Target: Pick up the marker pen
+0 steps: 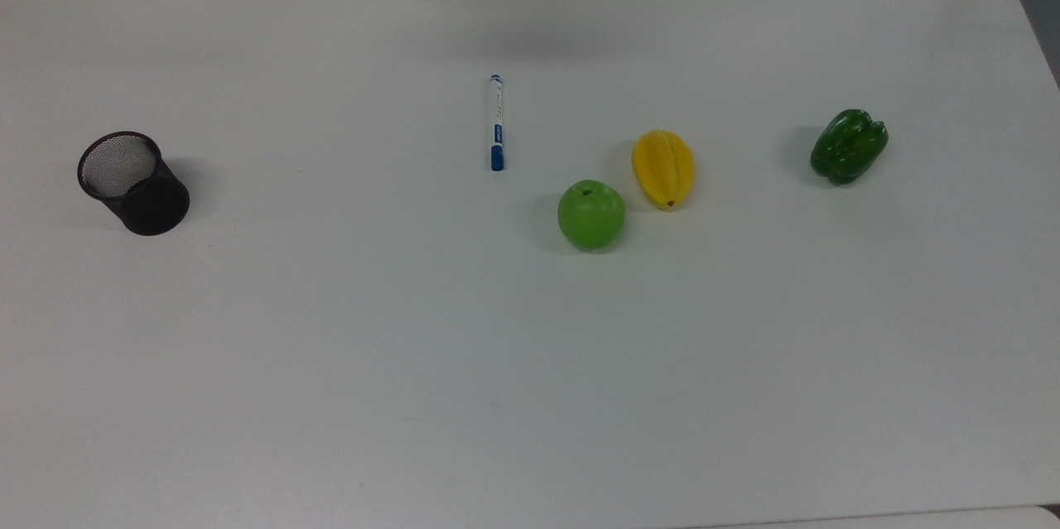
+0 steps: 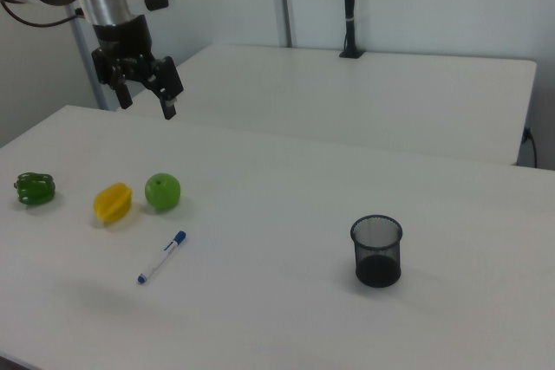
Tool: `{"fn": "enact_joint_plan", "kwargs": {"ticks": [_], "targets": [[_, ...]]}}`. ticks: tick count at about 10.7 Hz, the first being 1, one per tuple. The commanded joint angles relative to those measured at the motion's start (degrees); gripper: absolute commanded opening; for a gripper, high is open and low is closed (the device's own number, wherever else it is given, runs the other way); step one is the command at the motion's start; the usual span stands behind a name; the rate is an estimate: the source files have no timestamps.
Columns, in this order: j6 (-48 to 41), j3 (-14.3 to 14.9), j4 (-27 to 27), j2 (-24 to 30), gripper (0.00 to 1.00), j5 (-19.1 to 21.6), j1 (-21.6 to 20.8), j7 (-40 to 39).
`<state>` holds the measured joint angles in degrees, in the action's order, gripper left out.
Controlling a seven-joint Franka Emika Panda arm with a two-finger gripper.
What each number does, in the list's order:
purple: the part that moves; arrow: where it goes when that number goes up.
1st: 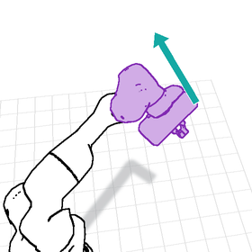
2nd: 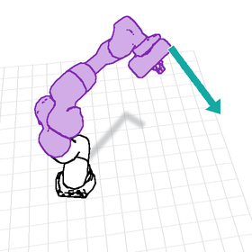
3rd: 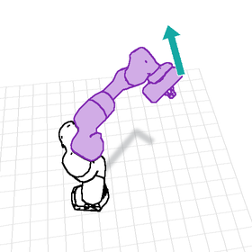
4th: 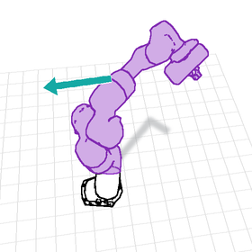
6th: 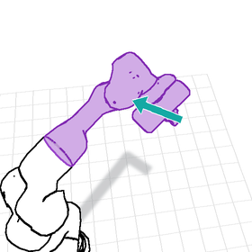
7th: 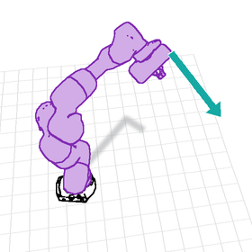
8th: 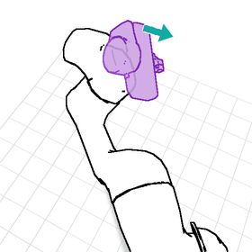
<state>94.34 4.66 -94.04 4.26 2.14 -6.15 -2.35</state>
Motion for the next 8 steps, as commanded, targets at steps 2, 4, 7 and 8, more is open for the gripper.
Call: {"fn": "enact_joint_plan", "kwargs": {"ticks": [2,4,7,8], "targets": [[1.0,-1.5,1.9,-1.8,1.0,0.2,0.8,-1.0],[0.9,-2.6,1.8,-1.8,1.0,0.0,1.8,-1.1],[1.0,-2.6,1.6,-1.9,1.0,0.1,1.7,-1.1],[1.0,-2.6,1.6,-1.9,1.0,0.1,1.7,-1.1]]}}
